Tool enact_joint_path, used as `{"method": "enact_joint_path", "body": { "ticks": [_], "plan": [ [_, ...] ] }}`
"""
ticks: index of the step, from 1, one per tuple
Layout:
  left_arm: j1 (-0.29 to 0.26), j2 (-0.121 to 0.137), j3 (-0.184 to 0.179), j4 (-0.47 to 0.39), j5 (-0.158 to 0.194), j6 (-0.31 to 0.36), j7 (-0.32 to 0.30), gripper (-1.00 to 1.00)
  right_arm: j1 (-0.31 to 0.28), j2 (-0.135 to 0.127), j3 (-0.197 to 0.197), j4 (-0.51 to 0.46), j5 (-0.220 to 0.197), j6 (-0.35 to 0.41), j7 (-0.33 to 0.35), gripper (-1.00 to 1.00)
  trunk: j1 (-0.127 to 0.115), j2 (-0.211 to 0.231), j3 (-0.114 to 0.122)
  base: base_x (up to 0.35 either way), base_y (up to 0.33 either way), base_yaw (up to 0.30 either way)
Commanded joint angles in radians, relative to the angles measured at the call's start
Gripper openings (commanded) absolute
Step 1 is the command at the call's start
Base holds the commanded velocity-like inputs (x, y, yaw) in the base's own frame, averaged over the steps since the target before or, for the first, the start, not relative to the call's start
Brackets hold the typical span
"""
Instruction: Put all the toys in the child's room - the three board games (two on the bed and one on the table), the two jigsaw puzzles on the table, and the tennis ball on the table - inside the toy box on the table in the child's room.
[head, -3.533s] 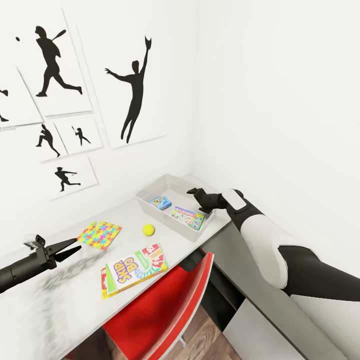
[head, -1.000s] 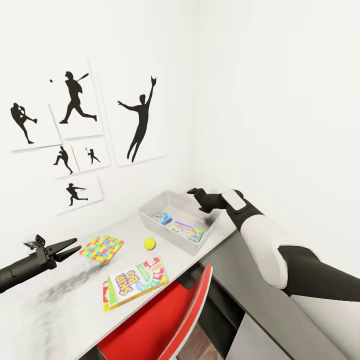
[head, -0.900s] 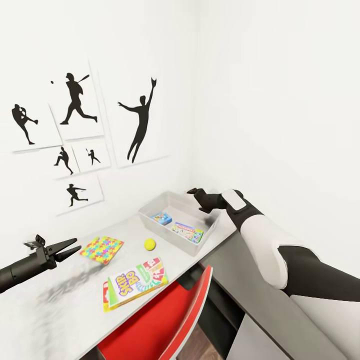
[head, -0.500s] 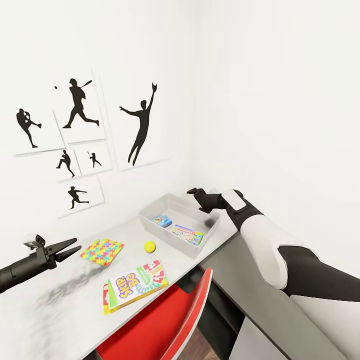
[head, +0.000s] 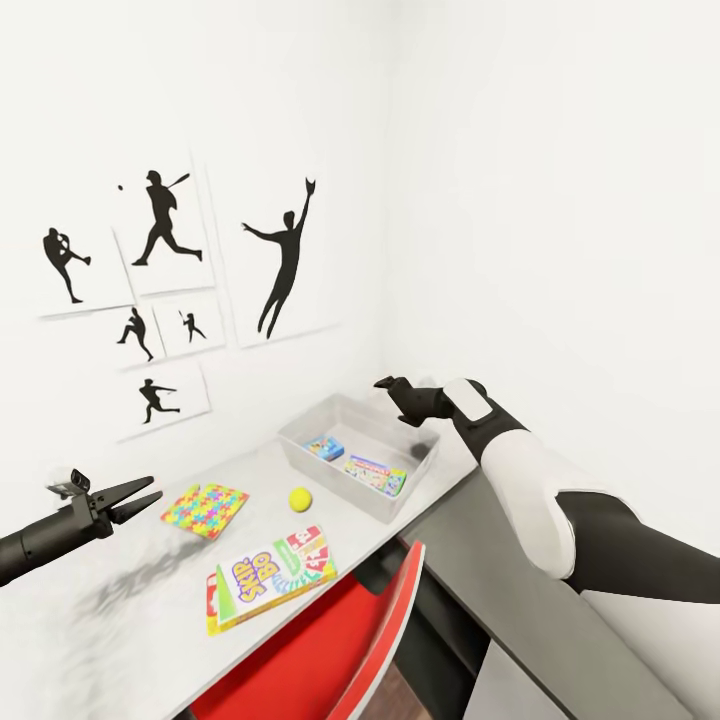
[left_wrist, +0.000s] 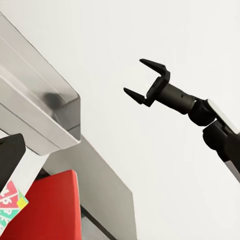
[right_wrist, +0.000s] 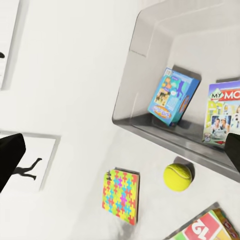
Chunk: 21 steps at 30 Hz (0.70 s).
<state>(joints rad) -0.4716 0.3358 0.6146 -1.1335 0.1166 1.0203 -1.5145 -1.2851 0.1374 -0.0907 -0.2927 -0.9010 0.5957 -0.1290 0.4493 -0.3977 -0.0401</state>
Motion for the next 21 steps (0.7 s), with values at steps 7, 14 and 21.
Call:
{"method": "enact_joint_path", "body": {
  "ticks": [7, 14, 21],
  "plan": [
    [-0.001, 0.0, 0.001, 0.0, 0.001, 0.011, -0.005, 1.0, 0.001, 0.001, -0.006, -0.002, -0.006, 0.004, -0.006, 1.0, 0.001, -0.002, 0.009, 0.0, 0.0, 0.0],
    [-0.001, 0.0, 0.001, 0.0, 0.0, 0.011, -0.004, 1.0, 0.001, 0.001, -0.005, -0.002, -0.005, 0.004, 0.032, 1.0, 0.001, -0.002, 0.021, 0.0, 0.0, 0.0],
    [-0.001, 0.0, 0.0, 0.0, -0.002, 0.011, -0.004, 1.0, 0.0, 0.004, -0.002, -0.003, -0.002, 0.003, 0.06, 1.0, 0.001, -0.002, 0.031, -0.057, 0.0, 0.0]
  ]
}}
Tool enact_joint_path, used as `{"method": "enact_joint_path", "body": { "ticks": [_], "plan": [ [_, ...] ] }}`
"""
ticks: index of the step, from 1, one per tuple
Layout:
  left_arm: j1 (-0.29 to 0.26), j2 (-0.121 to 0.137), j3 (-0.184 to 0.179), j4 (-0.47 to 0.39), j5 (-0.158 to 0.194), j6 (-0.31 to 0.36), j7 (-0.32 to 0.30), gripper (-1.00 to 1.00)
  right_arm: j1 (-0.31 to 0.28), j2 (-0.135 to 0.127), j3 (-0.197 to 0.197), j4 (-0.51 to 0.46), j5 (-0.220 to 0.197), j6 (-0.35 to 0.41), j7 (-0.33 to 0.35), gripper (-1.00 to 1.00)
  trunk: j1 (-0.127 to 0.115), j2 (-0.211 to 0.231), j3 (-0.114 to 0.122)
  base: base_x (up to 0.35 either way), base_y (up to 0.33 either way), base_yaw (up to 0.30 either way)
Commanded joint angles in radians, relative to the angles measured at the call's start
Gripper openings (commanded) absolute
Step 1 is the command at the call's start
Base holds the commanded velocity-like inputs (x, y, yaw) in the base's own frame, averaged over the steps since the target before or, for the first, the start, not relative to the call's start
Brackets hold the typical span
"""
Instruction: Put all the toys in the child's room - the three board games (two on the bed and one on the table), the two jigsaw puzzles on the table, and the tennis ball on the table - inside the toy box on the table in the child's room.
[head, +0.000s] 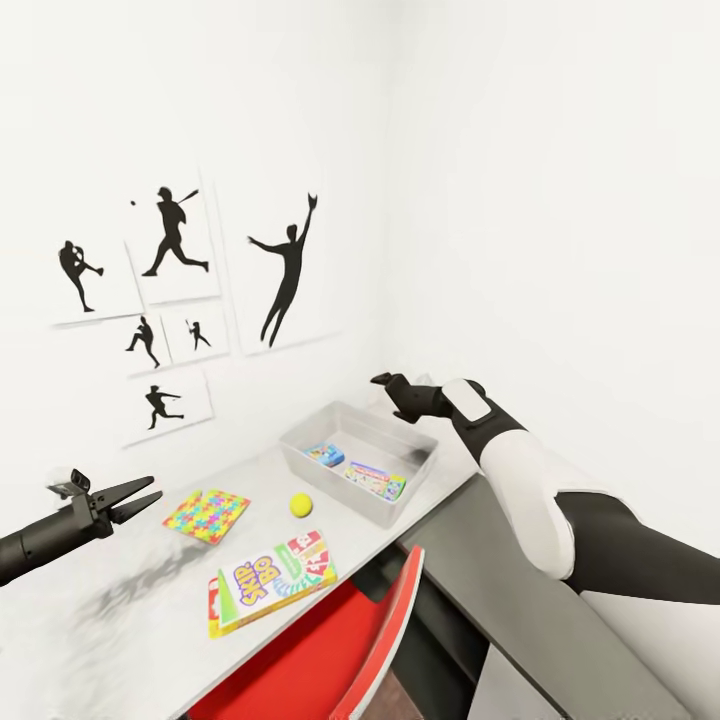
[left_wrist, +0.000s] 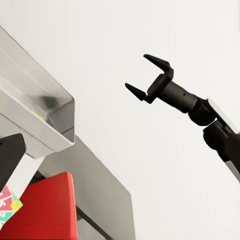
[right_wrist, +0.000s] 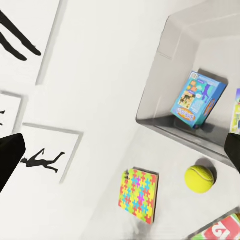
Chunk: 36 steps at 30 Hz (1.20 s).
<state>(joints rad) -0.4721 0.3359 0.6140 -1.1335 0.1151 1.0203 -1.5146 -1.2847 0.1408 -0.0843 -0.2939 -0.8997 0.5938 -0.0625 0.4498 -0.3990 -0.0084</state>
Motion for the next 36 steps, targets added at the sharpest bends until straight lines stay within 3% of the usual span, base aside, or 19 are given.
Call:
{"method": "enact_joint_path", "body": {
  "ticks": [1, 36],
  "plan": [
    [0.0, 0.0, 0.0, 0.0, -0.001, 0.011, -0.004, 1.0, 0.0, 0.001, -0.008, -0.001, -0.003, 0.005, -0.006, 1.0, 0.0, -0.001, 0.0, -0.111, 0.0, 0.0],
    [0.0, 0.0, 0.004, 0.001, 0.005, 0.01, -0.006, 1.0, -0.001, 0.0, -0.007, -0.001, -0.004, 0.008, -0.001, 1.0, 0.0, -0.001, -0.002, -0.009, 0.0, 0.0]
  ]
}}
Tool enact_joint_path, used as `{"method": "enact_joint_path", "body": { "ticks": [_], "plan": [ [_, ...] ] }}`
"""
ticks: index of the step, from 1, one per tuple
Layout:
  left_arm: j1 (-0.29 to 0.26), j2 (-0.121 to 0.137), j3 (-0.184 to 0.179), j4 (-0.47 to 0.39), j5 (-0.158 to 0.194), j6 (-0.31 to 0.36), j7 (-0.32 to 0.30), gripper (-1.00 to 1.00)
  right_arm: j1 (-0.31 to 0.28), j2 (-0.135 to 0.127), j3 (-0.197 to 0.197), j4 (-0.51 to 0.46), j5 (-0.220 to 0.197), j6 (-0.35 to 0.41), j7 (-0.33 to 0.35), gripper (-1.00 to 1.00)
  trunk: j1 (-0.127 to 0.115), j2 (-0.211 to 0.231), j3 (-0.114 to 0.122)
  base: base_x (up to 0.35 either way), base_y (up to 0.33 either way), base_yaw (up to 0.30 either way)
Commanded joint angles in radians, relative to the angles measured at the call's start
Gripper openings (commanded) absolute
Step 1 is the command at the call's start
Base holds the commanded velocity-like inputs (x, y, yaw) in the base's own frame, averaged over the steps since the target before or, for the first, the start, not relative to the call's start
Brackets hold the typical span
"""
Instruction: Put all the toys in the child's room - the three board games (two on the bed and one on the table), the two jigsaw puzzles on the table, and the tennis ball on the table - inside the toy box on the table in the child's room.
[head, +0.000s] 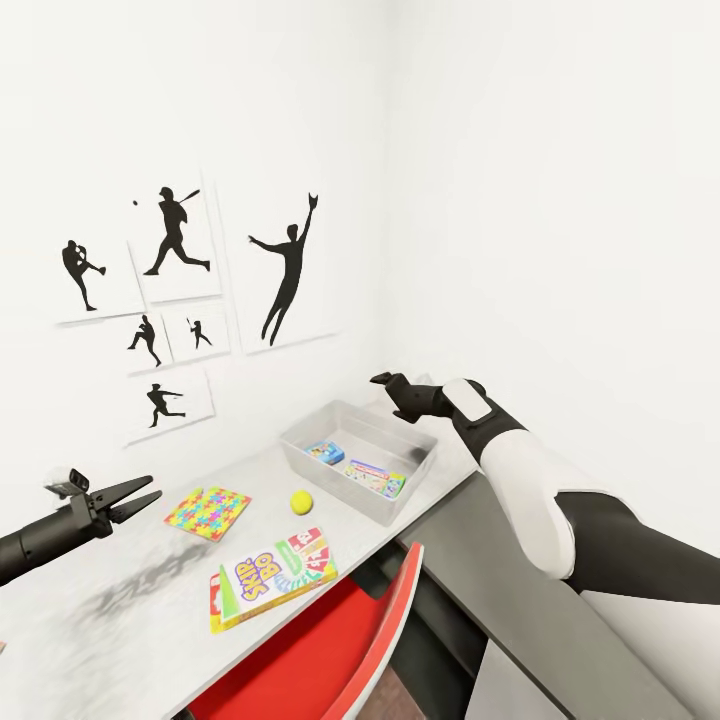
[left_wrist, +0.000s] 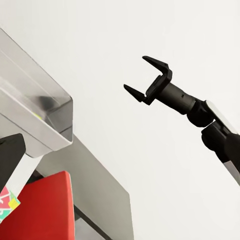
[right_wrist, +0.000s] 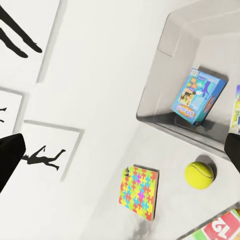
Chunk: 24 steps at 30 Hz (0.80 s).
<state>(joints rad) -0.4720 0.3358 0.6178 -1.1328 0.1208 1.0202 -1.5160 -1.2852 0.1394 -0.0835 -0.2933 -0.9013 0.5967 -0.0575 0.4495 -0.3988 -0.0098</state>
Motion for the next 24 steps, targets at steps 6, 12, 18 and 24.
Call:
{"method": "enact_joint_path", "body": {
  "ticks": [6, 12, 18, 24],
  "plan": [
    [0.0, 0.0, 0.0, 0.0, -0.001, 0.011, -0.004, 1.0, 0.0, 0.001, -0.009, -0.001, -0.003, 0.005, -0.006, 1.0, 0.0, -0.001, -0.001, 0.0, 0.0, 0.0],
    [0.0, 0.0, 0.0, 0.0, -0.001, 0.011, -0.004, 1.0, 0.0, 0.003, -0.009, -0.001, -0.002, 0.004, -0.007, 1.0, 0.0, -0.001, -0.001, 0.0, 0.0, 0.0],
    [0.0, 0.0, 0.0, 0.0, -0.001, 0.011, -0.004, 1.0, 0.0, 0.004, -0.008, -0.002, -0.002, 0.004, -0.007, 1.0, 0.0, -0.001, -0.001, 0.0, 0.0, 0.0],
    [0.0, 0.0, -0.001, 0.0, -0.002, 0.011, -0.003, 1.0, 0.0, 0.004, -0.007, -0.001, -0.002, 0.004, -0.007, 1.0, 0.0, -0.001, -0.001, 0.0, 0.0, 0.0]
  ]
}}
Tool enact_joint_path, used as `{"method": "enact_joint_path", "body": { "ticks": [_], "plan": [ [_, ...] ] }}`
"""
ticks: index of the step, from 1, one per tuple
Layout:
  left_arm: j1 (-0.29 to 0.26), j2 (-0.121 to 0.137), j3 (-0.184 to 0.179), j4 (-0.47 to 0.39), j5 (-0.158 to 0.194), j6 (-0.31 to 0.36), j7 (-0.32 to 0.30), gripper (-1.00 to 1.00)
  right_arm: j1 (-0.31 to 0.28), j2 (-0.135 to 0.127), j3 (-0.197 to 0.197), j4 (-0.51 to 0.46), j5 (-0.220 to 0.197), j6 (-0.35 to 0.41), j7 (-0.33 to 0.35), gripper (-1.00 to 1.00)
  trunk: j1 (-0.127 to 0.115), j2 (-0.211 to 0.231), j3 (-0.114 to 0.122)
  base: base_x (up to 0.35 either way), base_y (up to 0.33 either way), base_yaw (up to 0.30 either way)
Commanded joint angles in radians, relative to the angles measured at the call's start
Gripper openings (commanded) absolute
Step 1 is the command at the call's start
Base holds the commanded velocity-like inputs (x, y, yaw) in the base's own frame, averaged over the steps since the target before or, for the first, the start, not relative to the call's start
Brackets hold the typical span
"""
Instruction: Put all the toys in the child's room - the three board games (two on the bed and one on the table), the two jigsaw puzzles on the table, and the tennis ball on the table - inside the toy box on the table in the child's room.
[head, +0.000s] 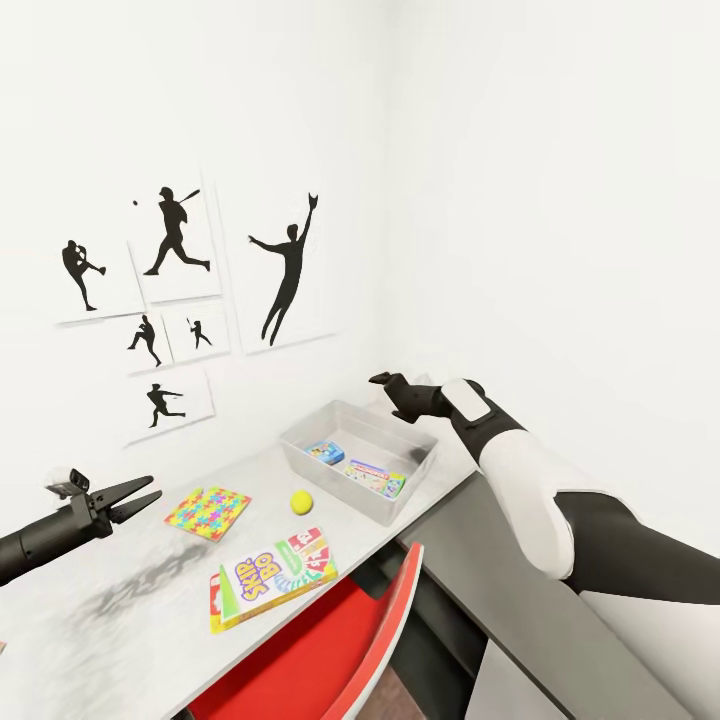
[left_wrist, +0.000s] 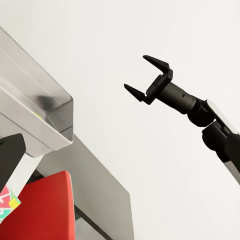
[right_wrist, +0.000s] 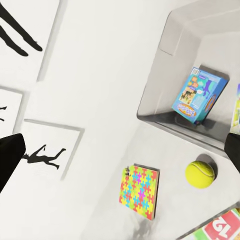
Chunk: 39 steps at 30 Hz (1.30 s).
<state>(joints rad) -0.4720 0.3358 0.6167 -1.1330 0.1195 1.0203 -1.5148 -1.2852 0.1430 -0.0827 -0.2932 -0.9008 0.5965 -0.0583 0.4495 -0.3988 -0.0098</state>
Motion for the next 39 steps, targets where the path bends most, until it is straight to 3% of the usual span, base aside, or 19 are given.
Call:
{"method": "enact_joint_path", "body": {
  "ticks": [1, 25, 39],
  "plan": [
    [0.0, 0.0, 0.0, 0.0, -0.001, 0.011, -0.004, 1.0, 0.0, 0.001, -0.008, -0.001, -0.003, 0.005, -0.006, 1.0, 0.0, -0.001, -0.001, 0.0, 0.0, 0.0],
    [0.0, 0.0, 0.001, 0.0, 0.001, 0.011, -0.005, 1.0, 0.0, 0.006, -0.007, -0.002, 0.0, 0.005, -0.006, 1.0, 0.0, -0.001, -0.001, 0.0, 0.0, 0.005],
    [0.0, 0.0, 0.001, 0.0, 0.0, 0.011, -0.005, 1.0, 0.0, 0.007, -0.006, -0.002, 0.0, 0.005, -0.006, 1.0, 0.0, -0.001, -0.006, -0.018, 0.026, 0.213]
  ]
}}
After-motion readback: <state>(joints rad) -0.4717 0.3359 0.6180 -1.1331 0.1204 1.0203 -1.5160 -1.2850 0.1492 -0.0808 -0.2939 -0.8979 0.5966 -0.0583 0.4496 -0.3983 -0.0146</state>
